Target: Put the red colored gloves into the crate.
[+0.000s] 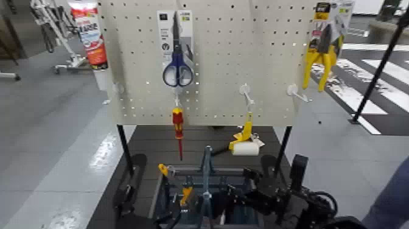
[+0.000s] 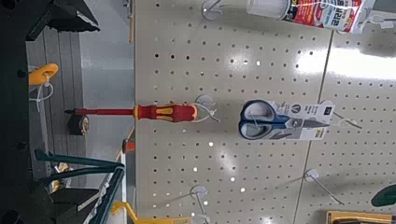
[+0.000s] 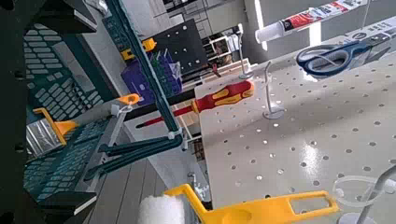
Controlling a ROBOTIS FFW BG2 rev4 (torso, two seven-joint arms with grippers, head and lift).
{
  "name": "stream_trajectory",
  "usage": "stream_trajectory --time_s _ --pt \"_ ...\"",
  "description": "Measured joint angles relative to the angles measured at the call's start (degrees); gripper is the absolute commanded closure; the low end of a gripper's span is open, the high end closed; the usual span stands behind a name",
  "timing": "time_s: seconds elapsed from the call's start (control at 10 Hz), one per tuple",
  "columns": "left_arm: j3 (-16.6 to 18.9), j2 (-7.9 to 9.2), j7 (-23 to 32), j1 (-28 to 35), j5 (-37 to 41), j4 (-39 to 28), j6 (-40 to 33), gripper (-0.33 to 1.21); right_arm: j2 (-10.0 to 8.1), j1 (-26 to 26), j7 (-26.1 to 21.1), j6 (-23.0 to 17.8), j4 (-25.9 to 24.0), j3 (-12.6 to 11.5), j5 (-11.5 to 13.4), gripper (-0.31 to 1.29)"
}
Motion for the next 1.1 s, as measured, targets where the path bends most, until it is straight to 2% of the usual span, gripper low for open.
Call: stream_trajectory --time_s 0.2,0.3,0.4,0.5,0.7,1.0,1.1 --pt "0.1 0.00 0.0 0.1 0.0 0.0 0.0 0.05 -0.34 1.8 -3.3 -1.0 -3.2 -1.4 1.9 -0.16" --pt "0.1 0.00 0.0 0.1 0.0 0.0 -0.1 0.05 -0.63 4.4 -6.8 -2.2 -6.3 -3.1 3.7 -0.16" --pt "0.2 0.00 0.0 0.1 0.0 0.0 -0.2 0.05 -0.65 8.2 -11.7 -4.0 -10.3 -5.3 5.9 -0.15" --pt "0.3 0.00 0.0 0.2 0.0 0.0 -0.3 0.05 -0.73 12.5 -16.8 -6.8 -14.3 -7.0 7.7 -0.08" --pt "0.6 0.00 0.0 0.5 0.0 -0.1 -0.5 0.05 -1.46 21.2 -26.0 -12.6 -21.3 -9.0 11.4 -0.06" --pt "1.1 0.00 0.0 0.9 0.2 -0.2 -0.9 0.05 -0.19 30.7 -32.8 -16.9 -28.5 -11.6 18.9 -0.05" --pt "1.2 0.00 0.0 1.1 0.2 -0.3 -0.9 0.05 0.45 32.9 -33.7 -18.7 -29.2 -12.5 19.8 -0.05"
